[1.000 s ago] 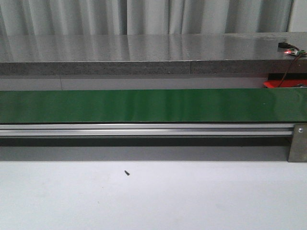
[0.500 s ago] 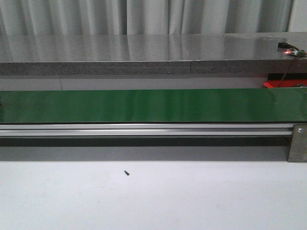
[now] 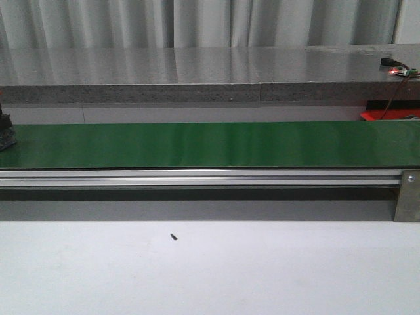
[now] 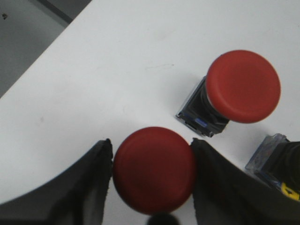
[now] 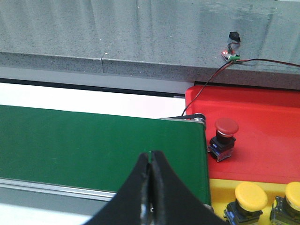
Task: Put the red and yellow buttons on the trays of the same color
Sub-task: 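Move the left gripper to another red button in the cluster and grasp, then set the second red button on the belt and release it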
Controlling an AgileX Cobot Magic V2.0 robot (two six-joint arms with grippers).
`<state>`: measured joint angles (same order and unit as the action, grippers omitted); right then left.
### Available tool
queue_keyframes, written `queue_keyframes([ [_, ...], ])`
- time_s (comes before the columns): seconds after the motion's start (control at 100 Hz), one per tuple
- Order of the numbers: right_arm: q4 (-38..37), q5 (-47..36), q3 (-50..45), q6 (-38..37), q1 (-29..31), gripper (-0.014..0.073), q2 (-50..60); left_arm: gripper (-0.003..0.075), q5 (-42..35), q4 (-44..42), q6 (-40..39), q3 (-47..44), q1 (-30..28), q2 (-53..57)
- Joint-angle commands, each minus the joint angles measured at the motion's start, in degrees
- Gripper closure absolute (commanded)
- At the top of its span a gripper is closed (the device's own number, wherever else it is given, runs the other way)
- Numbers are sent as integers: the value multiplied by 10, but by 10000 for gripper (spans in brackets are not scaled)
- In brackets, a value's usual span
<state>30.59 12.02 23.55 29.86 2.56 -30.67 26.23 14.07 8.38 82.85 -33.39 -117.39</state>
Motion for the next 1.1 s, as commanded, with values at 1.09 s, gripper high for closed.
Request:
queue_keyframes([
  [1.09,7,-32,15,3,0,652,0,449,91,7,30,-23,90,197],
])
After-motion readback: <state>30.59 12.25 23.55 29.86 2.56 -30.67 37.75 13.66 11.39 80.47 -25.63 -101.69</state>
